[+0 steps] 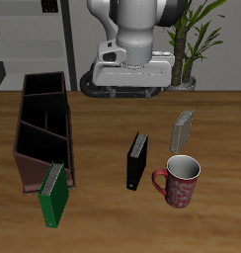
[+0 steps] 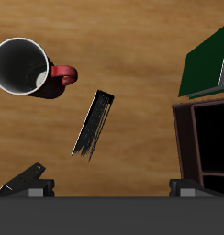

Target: Place the black book into the right desk caddy's left compartment and place the red mug into the right desk caddy's right compartment

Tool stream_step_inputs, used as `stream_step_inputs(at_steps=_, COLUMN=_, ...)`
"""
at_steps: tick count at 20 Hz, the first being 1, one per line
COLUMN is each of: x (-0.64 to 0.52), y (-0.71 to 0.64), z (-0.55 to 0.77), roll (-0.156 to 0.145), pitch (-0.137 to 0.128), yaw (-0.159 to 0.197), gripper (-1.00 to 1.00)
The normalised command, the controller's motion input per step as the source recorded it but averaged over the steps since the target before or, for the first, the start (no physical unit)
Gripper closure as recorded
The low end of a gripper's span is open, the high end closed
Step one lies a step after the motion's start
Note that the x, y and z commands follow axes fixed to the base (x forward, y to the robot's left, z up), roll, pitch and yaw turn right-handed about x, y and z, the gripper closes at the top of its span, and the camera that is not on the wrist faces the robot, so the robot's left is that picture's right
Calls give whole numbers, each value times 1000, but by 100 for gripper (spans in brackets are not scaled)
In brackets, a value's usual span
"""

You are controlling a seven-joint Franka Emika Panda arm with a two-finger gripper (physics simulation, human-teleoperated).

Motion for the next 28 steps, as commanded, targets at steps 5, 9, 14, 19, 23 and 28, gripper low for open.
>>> stream_step_inputs(at_steps=5, x=181, y=102, z=-284, roll=22, pitch=11, yaw=0, gripper=-100)
stream_step_inputs(at_steps=9, x=64, y=10, z=-121, roll=-7, pitch=6, yaw=-2, gripper=-100)
stream_step_inputs(at_steps=14, x=160, y=72, z=-500, roll=41, pitch=22, yaw=-40, gripper=-100)
stream_step_inputs(at_steps=19, x=43, y=-19, z=-228, roll=9, pitch=-1, yaw=-13, gripper=-100)
stream_step_inputs(at_steps=23, x=74, y=-102, z=-405, roll=-16, pitch=21, yaw=11, gripper=-100)
stream_step_inputs(at_steps=28, x=48, y=-48, z=-209, roll=5, pitch=12, yaw=-22, gripper=-100)
